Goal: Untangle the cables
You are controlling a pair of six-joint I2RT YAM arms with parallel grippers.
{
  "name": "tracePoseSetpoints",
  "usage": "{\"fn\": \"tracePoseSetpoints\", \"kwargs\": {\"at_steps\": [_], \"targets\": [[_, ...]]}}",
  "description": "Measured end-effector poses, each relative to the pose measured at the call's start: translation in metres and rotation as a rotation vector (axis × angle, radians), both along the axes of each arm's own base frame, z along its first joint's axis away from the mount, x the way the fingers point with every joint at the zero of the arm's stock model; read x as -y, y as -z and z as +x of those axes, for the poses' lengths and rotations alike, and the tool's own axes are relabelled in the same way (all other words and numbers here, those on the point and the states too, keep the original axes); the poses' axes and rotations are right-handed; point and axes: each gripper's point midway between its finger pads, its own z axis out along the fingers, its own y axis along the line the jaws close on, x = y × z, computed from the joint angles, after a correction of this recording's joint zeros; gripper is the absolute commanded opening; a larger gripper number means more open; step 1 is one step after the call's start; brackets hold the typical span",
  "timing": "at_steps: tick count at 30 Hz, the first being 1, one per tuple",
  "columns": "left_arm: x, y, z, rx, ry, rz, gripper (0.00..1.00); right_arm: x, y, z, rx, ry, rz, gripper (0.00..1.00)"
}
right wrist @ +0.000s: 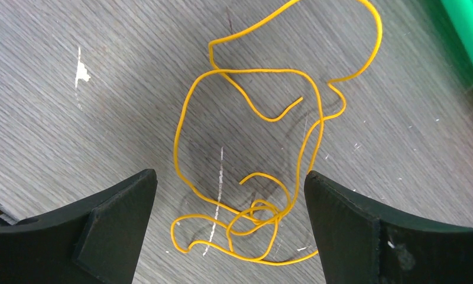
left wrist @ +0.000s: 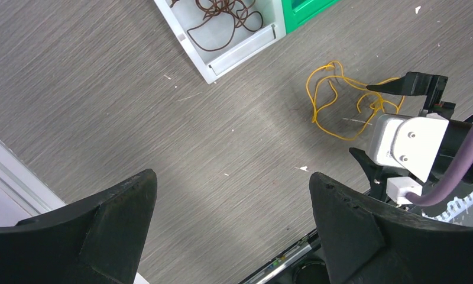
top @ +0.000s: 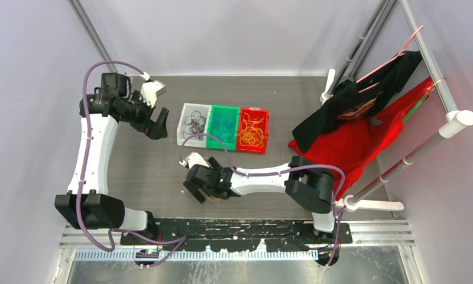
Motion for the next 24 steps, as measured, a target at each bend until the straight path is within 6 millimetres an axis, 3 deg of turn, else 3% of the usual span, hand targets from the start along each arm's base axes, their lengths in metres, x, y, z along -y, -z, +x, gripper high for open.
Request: {"fn": "tracePoseSetpoints", "kwargs": {"at_steps": [5, 9, 13, 17, 19, 24], "targets": [[0.000, -0.001, -0.001, 0.007, 0.005, 0.001, 1.00, 0.005, 0.005, 0.000, -0.068, 0.041, 0.016, 0.99], [0.001, -0.005, -0.002, 0.023, 0.015, 0.001, 1.00, 0.018, 0.008, 0.018, -0.109, 0.128, 0.030, 0.97], [0.002, -0.010, -0.005, 0.045, 0.024, 0.002, 1.00, 0.028, 0.012, 0.032, -0.138, 0.190, 0.036, 0.92], [0.002, -0.012, -0.006, 0.052, 0.027, -0.001, 1.00, 0.025, 0.024, 0.032, -0.181, 0.200, 0.020, 0.84], [0.002, -0.012, -0.006, 0.052, 0.027, -0.001, 1.00, 0.020, 0.022, 0.031, -0.195, 0.191, 0.029, 0.76], [0.002, -0.012, -0.006, 0.052, 0.028, -0.002, 1.00, 0.017, 0.022, 0.026, -0.220, 0.181, 0.038, 0.39]]}}
